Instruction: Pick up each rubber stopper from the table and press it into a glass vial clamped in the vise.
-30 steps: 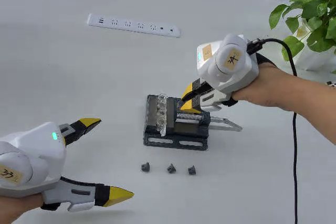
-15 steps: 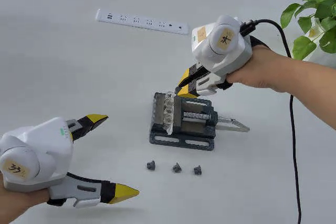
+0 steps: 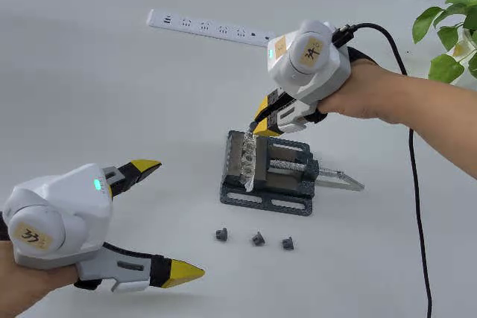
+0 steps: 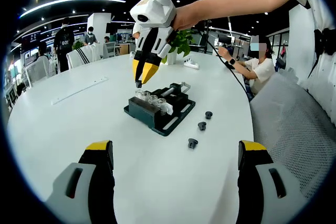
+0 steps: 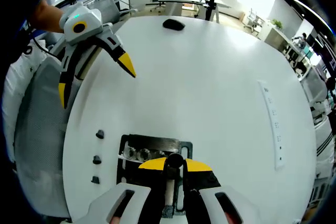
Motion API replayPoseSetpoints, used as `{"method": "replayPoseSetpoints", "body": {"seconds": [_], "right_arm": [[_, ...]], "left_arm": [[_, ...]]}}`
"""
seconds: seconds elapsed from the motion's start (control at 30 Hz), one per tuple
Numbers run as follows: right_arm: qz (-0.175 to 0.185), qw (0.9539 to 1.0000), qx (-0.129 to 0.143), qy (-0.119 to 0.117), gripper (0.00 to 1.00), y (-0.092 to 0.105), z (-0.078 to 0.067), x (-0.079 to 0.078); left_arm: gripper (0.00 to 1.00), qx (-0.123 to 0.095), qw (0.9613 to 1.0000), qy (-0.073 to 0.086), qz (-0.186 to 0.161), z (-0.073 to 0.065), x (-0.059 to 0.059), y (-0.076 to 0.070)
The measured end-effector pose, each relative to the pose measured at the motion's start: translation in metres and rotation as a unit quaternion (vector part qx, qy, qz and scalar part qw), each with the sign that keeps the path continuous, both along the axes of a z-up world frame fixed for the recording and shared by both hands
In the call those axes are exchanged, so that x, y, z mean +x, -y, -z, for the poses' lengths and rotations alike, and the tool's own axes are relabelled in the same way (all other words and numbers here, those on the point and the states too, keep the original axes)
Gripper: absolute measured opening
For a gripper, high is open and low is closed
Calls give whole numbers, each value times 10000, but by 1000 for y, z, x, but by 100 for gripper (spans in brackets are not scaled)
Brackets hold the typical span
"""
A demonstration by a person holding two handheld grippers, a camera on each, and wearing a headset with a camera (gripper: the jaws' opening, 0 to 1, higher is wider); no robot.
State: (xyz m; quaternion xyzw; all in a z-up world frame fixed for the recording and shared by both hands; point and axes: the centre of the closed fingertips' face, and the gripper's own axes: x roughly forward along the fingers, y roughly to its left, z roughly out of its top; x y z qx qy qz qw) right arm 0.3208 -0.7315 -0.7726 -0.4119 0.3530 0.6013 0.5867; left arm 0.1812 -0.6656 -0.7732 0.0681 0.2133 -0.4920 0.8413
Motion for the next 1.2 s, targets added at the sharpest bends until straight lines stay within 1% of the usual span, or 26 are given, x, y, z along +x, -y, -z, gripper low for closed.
{"method": "replayPoseSetpoints", "body": {"seconds": [0.07,0.43,0.53,0.6,1.03,1.2], "right_arm": [[-2,10000,-22,-15,7,1,3,1],[-14,9999,-84,-68,7,2,6,0],[12,9999,-54,-97,7,1,6,0],[-16,9999,-74,-72,7,0,7,1],[17,9999,-72,-128,6,0,9,0],[0,9999,-81,-134,6,1,11,3]], "left_arm": [[99,-1,10000,-1,0,0,0,0],[99,-12,10000,-20,-9,-1,1,1],[99,-12,10000,-24,-10,-1,1,1],[99,-13,10000,-30,-12,0,1,1],[99,-31,10000,-28,-16,0,0,2],[99,-36,10000,-23,-3,0,0,2]]}}
